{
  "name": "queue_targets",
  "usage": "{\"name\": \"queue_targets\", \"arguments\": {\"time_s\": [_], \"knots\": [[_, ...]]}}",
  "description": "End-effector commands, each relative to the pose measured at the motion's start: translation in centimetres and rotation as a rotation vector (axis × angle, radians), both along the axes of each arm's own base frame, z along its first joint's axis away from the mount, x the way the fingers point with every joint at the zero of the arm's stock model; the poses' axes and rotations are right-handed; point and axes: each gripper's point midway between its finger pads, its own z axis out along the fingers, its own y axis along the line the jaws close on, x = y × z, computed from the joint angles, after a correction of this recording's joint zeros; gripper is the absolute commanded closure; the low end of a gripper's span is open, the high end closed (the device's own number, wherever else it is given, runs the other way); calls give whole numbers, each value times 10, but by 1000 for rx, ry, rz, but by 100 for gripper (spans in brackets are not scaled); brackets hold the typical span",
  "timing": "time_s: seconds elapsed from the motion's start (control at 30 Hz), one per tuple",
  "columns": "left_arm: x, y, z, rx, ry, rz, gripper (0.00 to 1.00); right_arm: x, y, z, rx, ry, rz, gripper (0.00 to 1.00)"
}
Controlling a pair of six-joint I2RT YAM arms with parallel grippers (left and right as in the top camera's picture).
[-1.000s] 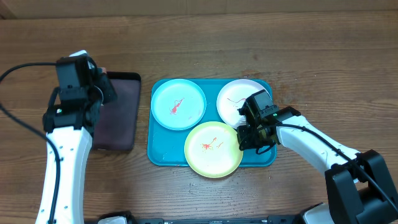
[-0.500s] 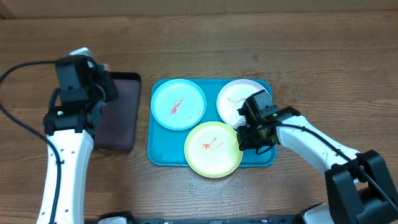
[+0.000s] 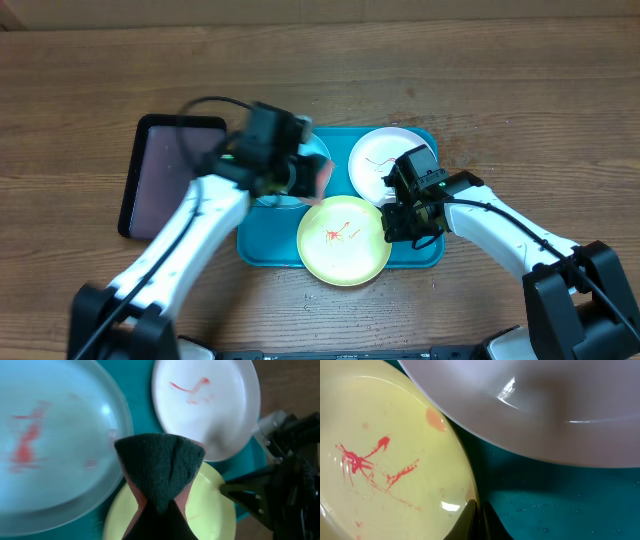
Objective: Clean dirty plates on tray and stack at the side
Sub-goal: 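Carry the sponge with the left gripper onto the yellow plate, then scrub the yellow plate with the sponge while right gripper holds it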
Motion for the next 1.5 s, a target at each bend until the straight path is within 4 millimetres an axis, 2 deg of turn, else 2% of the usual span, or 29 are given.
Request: {"name": "queue_targets", "arguments": {"time_s": [0.0, 0.1, 0.23, 0.37, 0.47, 0.73, 0.87, 1.0, 1.13, 1.27, 1.47], "knots": [[-20, -50, -17, -103, 132, -46, 96, 5, 3, 4, 3, -15, 7, 96], [-32, -77, -36, -130, 204, -68, 96, 5, 3, 4, 2, -16, 7, 96], [-47, -98, -59, -128, 283, -77, 96, 5, 3, 4, 2, -16, 7, 96], [-55, -96, -82, -75, 348, -46, 96, 5, 3, 4, 2, -16, 7, 96], [-54, -71, -99, 40, 392, 99, 96, 5, 3, 4, 2, -16, 7, 96], [-44, -24, -106, 122, 473, 322, 96, 5, 3, 4, 2, -15, 7, 96], [-34, -10, -95, 104, 456, 347, 96, 5, 3, 4, 2, -15, 7, 96], [-24, -18, -73, 58, 343, 256, 96, 5, 3, 4, 2, -15, 7, 96], [-33, -38, -60, 23, 315, 189, 96, 5, 3, 4, 2, -15, 7, 96], [-50, -57, -63, 23, 349, 169, 96, 4, 3, 4, 1, -12, 7, 96], [-70, -74, -86, 83, 400, 196, 96, 3, 2, 4, -1, -8, 7, 96]]}}
